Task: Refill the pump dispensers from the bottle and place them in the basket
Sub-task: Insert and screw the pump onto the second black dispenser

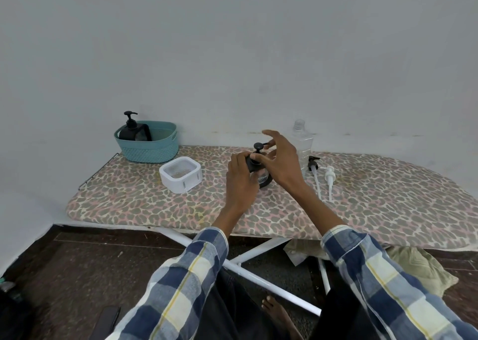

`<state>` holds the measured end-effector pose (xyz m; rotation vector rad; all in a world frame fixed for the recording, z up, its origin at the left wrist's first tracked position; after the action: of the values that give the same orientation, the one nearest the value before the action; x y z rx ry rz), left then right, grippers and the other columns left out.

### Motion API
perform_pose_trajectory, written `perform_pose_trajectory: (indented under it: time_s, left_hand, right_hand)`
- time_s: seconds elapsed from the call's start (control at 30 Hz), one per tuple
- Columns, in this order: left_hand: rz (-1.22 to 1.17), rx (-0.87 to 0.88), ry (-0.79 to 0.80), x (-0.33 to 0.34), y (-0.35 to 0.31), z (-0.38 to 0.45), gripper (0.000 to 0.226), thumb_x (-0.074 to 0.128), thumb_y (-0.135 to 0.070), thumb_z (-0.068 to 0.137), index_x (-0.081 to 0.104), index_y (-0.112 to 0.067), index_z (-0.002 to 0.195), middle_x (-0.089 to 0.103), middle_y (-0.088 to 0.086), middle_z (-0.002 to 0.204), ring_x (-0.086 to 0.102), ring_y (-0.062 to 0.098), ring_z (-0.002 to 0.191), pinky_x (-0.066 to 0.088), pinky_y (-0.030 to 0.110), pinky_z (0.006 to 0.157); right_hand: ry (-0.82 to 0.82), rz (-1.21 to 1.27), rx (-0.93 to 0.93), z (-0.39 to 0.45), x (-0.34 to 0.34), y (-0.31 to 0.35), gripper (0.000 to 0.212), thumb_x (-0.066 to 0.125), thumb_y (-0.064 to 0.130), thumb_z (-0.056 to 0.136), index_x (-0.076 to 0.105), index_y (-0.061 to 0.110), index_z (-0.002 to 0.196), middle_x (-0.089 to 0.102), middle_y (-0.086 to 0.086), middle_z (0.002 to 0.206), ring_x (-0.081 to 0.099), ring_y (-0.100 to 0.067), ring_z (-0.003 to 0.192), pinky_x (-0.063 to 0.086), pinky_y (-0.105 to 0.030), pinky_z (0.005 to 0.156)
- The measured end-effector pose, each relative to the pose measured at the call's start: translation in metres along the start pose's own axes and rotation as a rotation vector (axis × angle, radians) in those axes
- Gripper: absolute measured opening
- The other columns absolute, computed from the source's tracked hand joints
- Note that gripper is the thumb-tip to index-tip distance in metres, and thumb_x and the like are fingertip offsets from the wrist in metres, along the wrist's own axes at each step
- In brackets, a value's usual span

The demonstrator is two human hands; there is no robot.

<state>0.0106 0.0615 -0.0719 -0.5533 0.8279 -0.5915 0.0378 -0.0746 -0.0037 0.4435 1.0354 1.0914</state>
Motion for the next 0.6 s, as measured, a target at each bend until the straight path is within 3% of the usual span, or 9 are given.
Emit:
perform_pose_trajectory:
  time_s: [0.13, 0.3, 0.43, 0.6]
  left_hand:
    - [0.042, 0.004, -0.012, 0.0, -0.003, -0.005, 0.05, 0.08, -0.015, 0.093, 0.049, -0.013, 0.133, 0.051, 0.006, 0.131, 0.053, 0.028, 0.117, 0.052, 0.046, 0.094]
    - [0.111, 0.024, -0.006, 0.0, -0.008, -0.007, 0.049, 0.078, -0.013, 0.093, 0.048, -0.01, 0.132, 0.051, 0.009, 0.13, 0.053, 0.03, 0.115, 0.052, 0.047, 0.094]
    - [0.127, -0.002, -0.006, -0.001, -0.009, -0.007, 0.048, 0.077, -0.014, 0.094, 0.05, -0.007, 0.133, 0.052, 0.012, 0.13, 0.053, 0.031, 0.115, 0.051, 0.046, 0.093]
    - [0.067, -0.05, 0.059, -0.003, -0.004, -0.001, 0.05, 0.073, -0.016, 0.097, 0.048, -0.008, 0.139, 0.049, 0.01, 0.136, 0.053, 0.029, 0.12, 0.051, 0.044, 0.098]
  right_hand:
    - [-0.02, -0.129, -0.104, 0.003, -0.007, 0.015, 0.017, 0.083, 0.03, 0.088, 0.077, 0.018, 0.099, 0.067, 0.004, 0.1, 0.066, -0.011, 0.078, 0.059, -0.038, 0.08]
    - [-0.123, -0.336, -0.075, 0.001, -0.009, 0.016, 0.043, 0.085, 0.044, 0.084, 0.056, 0.014, 0.072, 0.053, 0.003, 0.079, 0.052, -0.018, 0.065, 0.042, -0.034, 0.057]
    - [-0.116, -0.336, -0.054, -0.004, -0.007, 0.015, 0.049, 0.083, 0.043, 0.086, 0.046, 0.015, 0.071, 0.049, 0.001, 0.078, 0.049, -0.023, 0.065, 0.033, -0.035, 0.057]
    - [-0.095, -0.297, -0.045, -0.011, -0.009, 0.009, 0.042, 0.085, 0.046, 0.084, 0.056, 0.016, 0.083, 0.057, 0.003, 0.085, 0.056, -0.019, 0.074, 0.044, -0.038, 0.061]
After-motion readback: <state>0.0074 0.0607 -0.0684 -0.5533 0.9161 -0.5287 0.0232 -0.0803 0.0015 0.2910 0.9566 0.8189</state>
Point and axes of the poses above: each hand's wrist, its own z-axis towards the middle knuckle, its own x-axis out of the palm, y = z × x, the point moved 8 cm from there along z, towards the middle knuckle
